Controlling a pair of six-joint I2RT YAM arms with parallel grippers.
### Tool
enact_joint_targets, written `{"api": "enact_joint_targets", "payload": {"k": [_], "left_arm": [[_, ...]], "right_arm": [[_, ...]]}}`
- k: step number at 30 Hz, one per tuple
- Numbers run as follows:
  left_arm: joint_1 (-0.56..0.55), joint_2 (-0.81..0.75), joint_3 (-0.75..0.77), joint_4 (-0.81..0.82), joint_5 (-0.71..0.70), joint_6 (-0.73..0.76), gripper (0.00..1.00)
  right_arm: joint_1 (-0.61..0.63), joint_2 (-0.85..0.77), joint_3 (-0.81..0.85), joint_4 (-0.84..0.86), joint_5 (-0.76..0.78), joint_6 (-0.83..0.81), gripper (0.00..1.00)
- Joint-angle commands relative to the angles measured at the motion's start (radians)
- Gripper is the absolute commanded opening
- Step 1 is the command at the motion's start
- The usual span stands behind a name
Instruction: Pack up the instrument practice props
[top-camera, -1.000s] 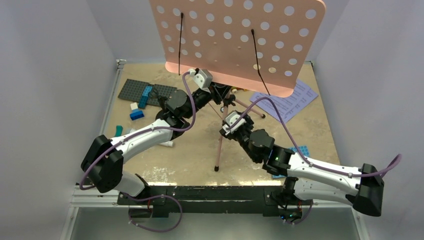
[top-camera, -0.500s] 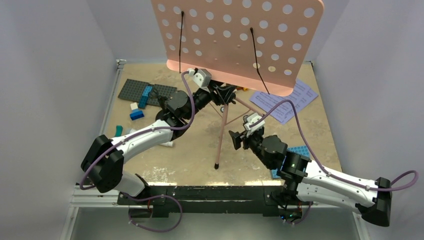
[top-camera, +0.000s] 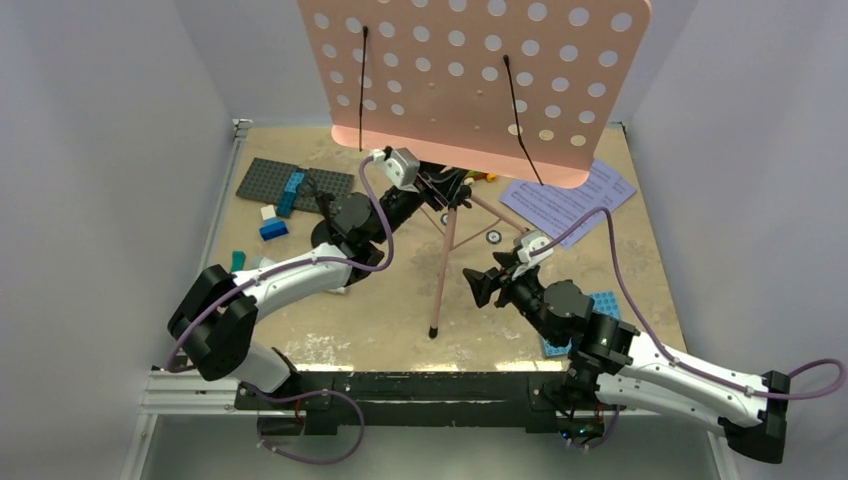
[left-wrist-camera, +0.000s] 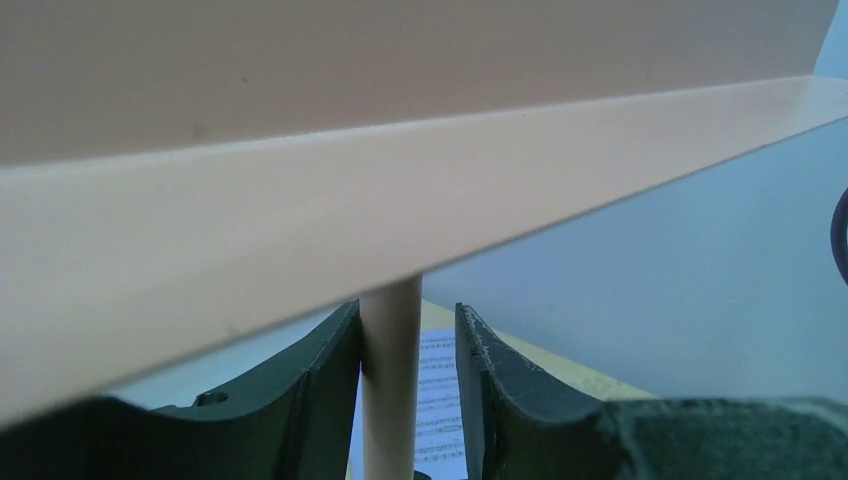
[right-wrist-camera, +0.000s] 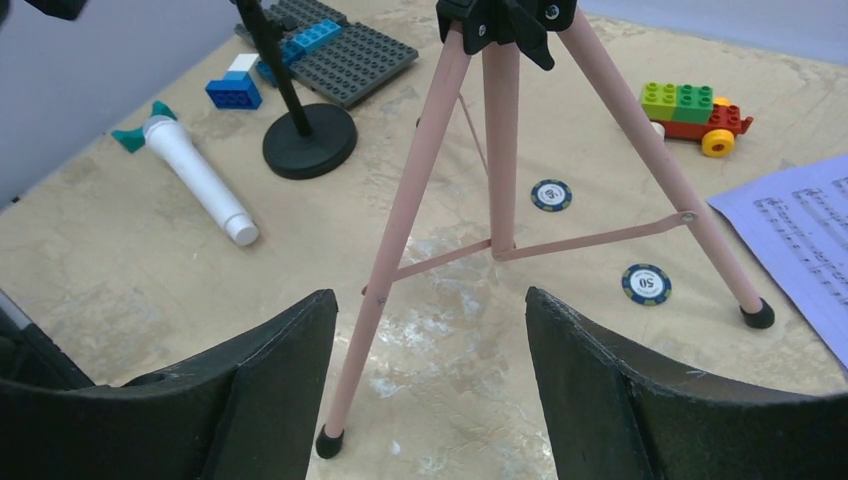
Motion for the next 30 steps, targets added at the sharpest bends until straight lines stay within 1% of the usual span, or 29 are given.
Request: {"api": "enact_joint_targets", "payload": {"k": [1,4,11,13,15,17,19,20,24,30], "left_arm": [[-0.019,0.033,-0.021,0.140,0.017,0.113,0.42],[-0.028,0.051,-0.014,0.148,0.013,0.174,0.41],[-0.041,0.064,-0.006,0.172,-0.010,0.300,0.38],[-0.049,0.067,-0.003,0.183,-0.019,0.341,0.37],[-0.054,0.071,0.003,0.184,-0.020,0.374,0.33],[-0.055,0.071,0.009,0.191,-0.024,0.377,0.30],[-0.055,0.072,0.013,0.201,-0.027,0.372,0.30],[-0.055,0.071,0.016,0.205,-0.030,0.369,0.31],[-0.064,0.064,0.034,0.211,-0.032,0.373,0.41],[-0.085,0.051,0.040,0.242,-0.058,0.403,0.48]], "right_arm": [[0.001,-0.037,-0.014,0.001,-0.022,0.073,0.73],[0.000,-0.052,-0.017,-0.030,-0.024,0.084,0.73],[0.001,-0.084,-0.042,-0.044,-0.023,0.112,0.73],[0.000,-0.090,-0.047,-0.045,-0.023,0.114,0.73],[0.000,-0.093,-0.050,-0.051,-0.027,0.114,0.73],[0.000,-0.097,-0.051,-0.054,-0.028,0.116,0.73],[0.001,-0.101,-0.052,-0.059,-0.029,0.119,0.73],[0.000,-0.104,-0.052,-0.060,-0.029,0.120,0.72],[0.000,-0.112,-0.054,-0.064,-0.031,0.126,0.72],[0.001,-0.116,-0.062,-0.064,-0.031,0.131,0.73]]}}
